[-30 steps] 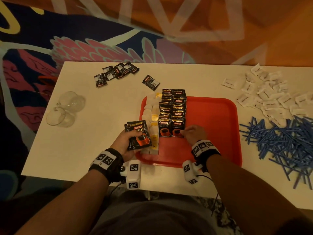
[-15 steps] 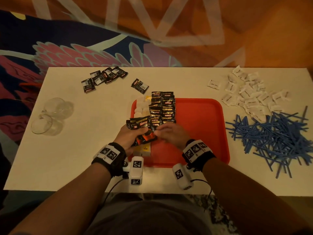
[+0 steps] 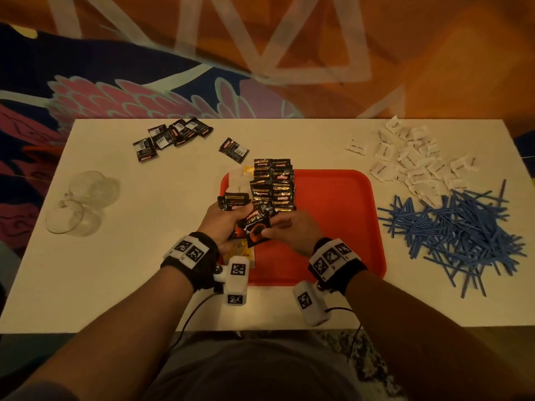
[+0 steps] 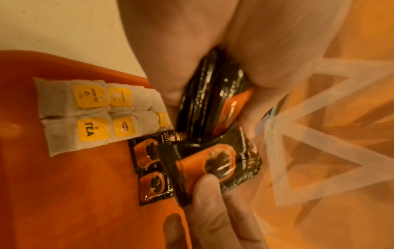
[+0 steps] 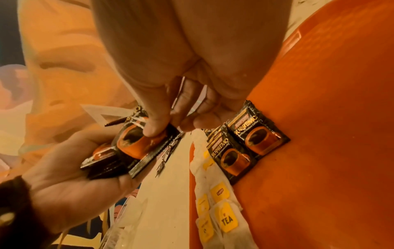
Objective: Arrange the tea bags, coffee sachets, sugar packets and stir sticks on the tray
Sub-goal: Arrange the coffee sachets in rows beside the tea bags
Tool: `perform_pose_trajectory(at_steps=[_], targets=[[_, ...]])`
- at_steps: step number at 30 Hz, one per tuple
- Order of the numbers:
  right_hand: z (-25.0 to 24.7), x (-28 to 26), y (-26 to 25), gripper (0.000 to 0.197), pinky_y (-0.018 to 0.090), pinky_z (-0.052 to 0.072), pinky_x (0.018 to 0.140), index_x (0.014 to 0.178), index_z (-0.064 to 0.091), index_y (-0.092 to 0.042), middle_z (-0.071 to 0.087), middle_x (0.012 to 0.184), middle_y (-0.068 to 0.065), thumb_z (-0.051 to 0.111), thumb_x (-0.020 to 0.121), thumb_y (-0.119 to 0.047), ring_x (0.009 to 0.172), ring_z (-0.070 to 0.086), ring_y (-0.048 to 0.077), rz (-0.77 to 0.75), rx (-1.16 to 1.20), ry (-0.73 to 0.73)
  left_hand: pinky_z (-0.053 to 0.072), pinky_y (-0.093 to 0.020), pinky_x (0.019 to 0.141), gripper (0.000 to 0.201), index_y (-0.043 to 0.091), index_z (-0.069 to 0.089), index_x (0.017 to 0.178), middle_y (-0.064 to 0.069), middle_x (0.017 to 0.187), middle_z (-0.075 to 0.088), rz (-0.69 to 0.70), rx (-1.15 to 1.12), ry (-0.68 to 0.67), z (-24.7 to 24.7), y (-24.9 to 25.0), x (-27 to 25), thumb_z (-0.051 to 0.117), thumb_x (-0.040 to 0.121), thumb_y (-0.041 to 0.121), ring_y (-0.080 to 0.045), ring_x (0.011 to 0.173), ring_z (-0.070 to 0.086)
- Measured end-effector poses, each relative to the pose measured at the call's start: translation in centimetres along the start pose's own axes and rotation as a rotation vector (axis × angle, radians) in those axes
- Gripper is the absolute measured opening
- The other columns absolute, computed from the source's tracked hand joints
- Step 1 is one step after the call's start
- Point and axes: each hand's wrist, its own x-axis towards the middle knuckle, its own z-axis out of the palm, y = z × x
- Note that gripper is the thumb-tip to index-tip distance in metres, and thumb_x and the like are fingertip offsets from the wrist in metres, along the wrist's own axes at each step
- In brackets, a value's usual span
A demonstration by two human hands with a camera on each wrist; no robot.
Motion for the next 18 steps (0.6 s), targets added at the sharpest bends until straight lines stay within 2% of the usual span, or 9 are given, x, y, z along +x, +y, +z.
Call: perform_pose_trajectory(at_steps=[3,5,7,10,11,14,18], targets=[[0.6,0.4,0.9,0.03,0.016,0.047,0.068,0.106,0.072,-0.006,0.072,0.101,0.002,0.079,0.08,-0.02,0.085,0.064,0.005,0.056,-0.051,0.008,0.053,-0.059,0.093,0.049,0.011,0.068,0.12,-0.015,0.112,0.073,0.011,0.008,0.051,-0.9,-0.7,-0.1,0.083,0.075,0.022,-0.036,0.107,0.069],[1.1,0.6,1.9,0.029,0.014,0.043,0.065,0.106,0.071,-0.008,0.07,0.101,0.0,0.078,0.081,-0.021,0.084,0.06,0.004,0.117,-0.079,0.036,0.056,-0.052,0.086,0.04,0.011,0.069,0.114,-0.013,0.101,0.075,0.025,-0.001,0.117,-1.9,-1.0,-0.1,0.081,0.079,0.028,-0.033,0.098,0.071],[1.6,1.0,3.0,0.026,0.013,0.04,0.065,0.106,0.07,-0.01,0.068,0.103,-0.002,0.076,0.084,-0.022,0.088,0.058,0.005,0.187,-0.096,0.084,0.057,-0.043,0.075,0.025,0.007,0.068,0.108,-0.014,0.085,0.071,0.01,-0.052,0.14,-3.0,-1.0,-0.3,0.073,0.088,0.019,-0.03,0.083,0.069],[2.1,1.8,4.3,0.025,0.015,0.041,0.067,0.109,0.069,-0.013,0.065,0.104,-0.003,0.074,0.085,-0.02,0.091,0.056,0.008,0.296,-0.1,0.161,0.059,-0.035,0.061,0.016,0.004,0.062,0.107,-0.012,0.077,0.069,-0.031,-0.122,0.111,-4.1,-0.8,-0.9,0.065,0.092,0.008,-0.021,0.068,0.069],[2.3,2.1,4.6,0.024,0.015,0.04,0.066,0.108,0.069,-0.013,0.064,0.105,-0.003,0.074,0.085,-0.019,0.092,0.056,0.008,0.314,-0.101,0.176,0.059,-0.034,0.059,0.016,0.005,0.061,0.106,-0.012,0.078,0.069,-0.035,-0.135,0.114,-4.5,-0.8,-1.1,0.065,0.091,0.008,-0.02,0.067,0.07],[3.0,2.9,5.1,0.022,0.013,0.039,0.061,0.103,0.071,-0.015,0.063,0.103,-0.005,0.076,0.083,-0.02,0.089,0.055,0.007,0.344,-0.138,0.202,0.058,-0.035,0.063,0.027,0.007,0.063,0.109,-0.013,0.09,0.07,-0.03,-0.141,0.148,-5.9,-1.2,-1.3,0.071,0.084,0.015,-0.021,0.076,0.072],[3.7,3.9,5.7,0.018,0.024,0.047,0.078,0.098,0.069,-0.017,0.062,0.098,-0.005,0.076,0.083,-0.023,0.091,0.056,0.01,0.384,-0.185,0.211,0.058,-0.031,0.058,0.003,0.008,0.064,0.096,-0.007,0.076,0.071,-0.031,-0.158,0.206,-7.2,-1.3,-1.9,0.064,0.093,0.007,-0.017,0.067,0.07]])
